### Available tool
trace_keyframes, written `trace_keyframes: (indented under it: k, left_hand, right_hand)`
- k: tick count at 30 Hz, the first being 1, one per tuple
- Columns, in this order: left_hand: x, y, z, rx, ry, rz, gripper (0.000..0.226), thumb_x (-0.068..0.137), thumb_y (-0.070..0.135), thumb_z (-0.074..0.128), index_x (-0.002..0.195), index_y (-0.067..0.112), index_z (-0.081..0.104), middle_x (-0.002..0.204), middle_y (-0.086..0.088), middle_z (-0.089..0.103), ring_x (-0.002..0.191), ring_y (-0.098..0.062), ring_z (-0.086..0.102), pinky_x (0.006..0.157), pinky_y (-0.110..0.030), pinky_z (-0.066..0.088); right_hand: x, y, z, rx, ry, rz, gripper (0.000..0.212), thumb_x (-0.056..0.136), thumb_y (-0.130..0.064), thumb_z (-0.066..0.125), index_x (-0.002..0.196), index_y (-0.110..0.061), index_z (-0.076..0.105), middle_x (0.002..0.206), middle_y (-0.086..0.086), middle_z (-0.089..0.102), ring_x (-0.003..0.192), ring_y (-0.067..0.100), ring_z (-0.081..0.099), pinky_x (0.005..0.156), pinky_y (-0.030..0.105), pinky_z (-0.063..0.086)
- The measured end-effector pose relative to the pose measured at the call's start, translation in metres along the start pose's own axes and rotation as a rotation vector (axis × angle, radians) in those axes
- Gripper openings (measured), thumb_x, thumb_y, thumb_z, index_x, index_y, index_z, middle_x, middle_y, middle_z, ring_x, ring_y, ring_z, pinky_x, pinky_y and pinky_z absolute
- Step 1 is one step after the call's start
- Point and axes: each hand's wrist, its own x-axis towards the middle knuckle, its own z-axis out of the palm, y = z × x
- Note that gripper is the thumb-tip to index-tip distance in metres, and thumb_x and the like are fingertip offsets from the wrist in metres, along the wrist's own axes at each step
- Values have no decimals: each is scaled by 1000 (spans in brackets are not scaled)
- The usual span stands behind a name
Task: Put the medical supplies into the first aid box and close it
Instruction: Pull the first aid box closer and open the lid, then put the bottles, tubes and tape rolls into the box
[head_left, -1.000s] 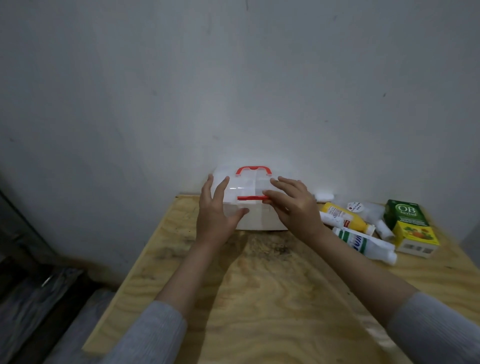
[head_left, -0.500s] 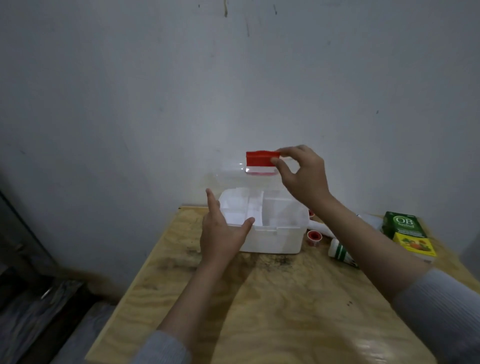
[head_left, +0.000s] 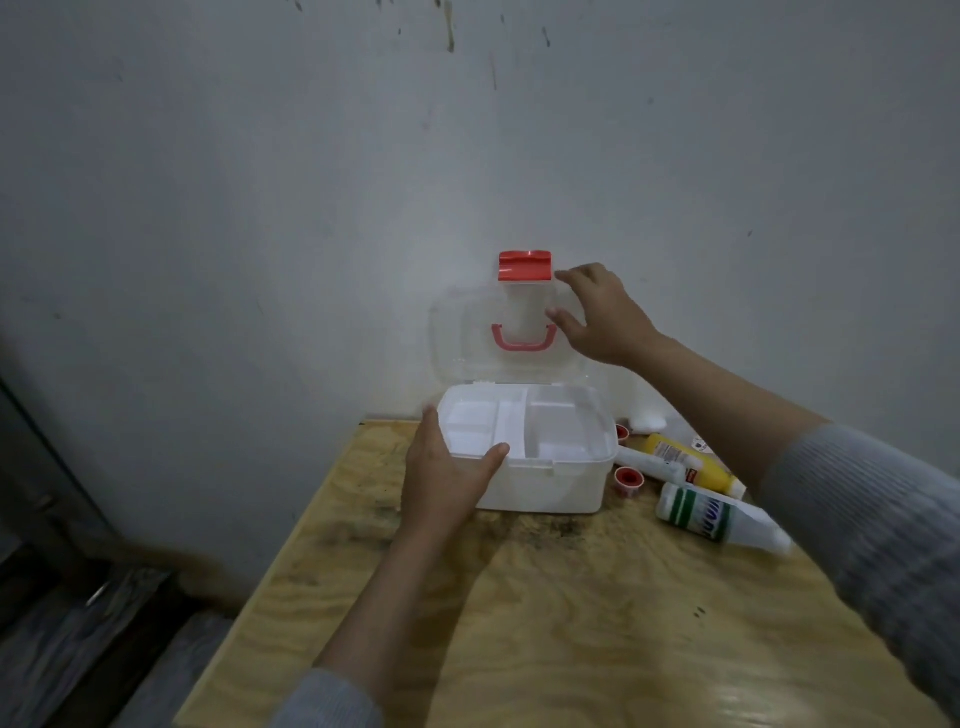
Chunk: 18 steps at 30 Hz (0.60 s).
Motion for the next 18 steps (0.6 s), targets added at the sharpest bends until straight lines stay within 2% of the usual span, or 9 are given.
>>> trace_keyframes:
  k: [2, 4, 7, 12, 15, 18]
  left_hand:
    - [1, -3, 0, 17, -19, 24, 91, 68, 62, 68, 141, 27, 26, 140, 1, 42, 127, -23, 41, 91, -37, 47]
    - [0, -5, 1, 72, -41, 36, 92, 73, 65, 60, 145, 24, 19, 149, 0, 31, 134, -26, 32, 100, -44, 42]
    - [-3, -5, 2, 142, -37, 66, 90, 79, 65, 53, 148, 21, 13, 155, -1, 19, 139, -27, 23, 102, -47, 38]
    - [-4, -10, 3, 165, -17, 123, 91, 81, 65, 49, 151, 21, 12, 160, 5, 9, 143, -26, 15, 107, -45, 32]
    - [-3, -14, 5, 119, 10, 149, 89, 80, 62, 54, 149, 20, 19, 158, 2, 20, 141, -25, 21, 108, -44, 31]
    - [-3, -16, 8, 64, 32, 138, 87, 78, 61, 58, 147, 23, 23, 153, 0, 29, 138, -25, 27, 105, -46, 36]
  right_hand:
    - [-2, 1, -2, -41, -33, -15, 58, 91, -35, 53, 140, -11, 34, 141, 18, 40, 130, 33, 37, 107, 47, 35]
    - [-4, 3, -5, -95, -41, -47, 61, 91, -36, 52, 142, -10, 31, 145, 18, 38, 134, 33, 34, 112, 51, 27]
    - [-16, 9, -15, -98, -30, -83, 59, 91, -35, 53, 141, -9, 34, 149, 16, 34, 140, 31, 27, 115, 53, 21]
    - [-60, 34, -42, -113, -50, -37, 45, 88, -35, 56, 128, -14, 52, 144, 15, 42, 134, 30, 36, 107, 45, 35]
    - [-96, 59, -58, -140, -84, 74, 41, 86, -36, 59, 122, -15, 58, 134, 14, 50, 126, 28, 45, 103, 41, 38]
    - [-136, 89, -70, -176, -100, 240, 37, 84, -35, 63, 116, -18, 61, 123, 11, 57, 111, 27, 56, 92, 38, 44]
